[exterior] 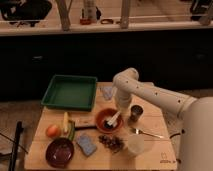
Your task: Wipe red bowl with brush
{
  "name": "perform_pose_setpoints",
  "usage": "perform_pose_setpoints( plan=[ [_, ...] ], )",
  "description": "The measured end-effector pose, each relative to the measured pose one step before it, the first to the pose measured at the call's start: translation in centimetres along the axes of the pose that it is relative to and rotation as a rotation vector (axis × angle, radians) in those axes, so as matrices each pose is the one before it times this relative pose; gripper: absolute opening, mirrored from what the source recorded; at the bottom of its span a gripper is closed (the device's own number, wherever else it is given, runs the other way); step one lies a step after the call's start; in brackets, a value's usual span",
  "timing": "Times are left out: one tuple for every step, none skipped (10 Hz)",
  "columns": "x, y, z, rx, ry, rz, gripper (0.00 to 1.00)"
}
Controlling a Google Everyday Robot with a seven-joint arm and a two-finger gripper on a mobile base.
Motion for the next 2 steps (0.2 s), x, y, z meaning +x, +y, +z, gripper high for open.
perform_pose_setpoints(
  plan=[
    [1.115, -0.813, -0.081, -0.002, 0.01174, 0.01327, 0.0],
    [0.645, -0.777, -0.102, 0.0028, 0.00945, 0.00336, 0.0]
  ],
)
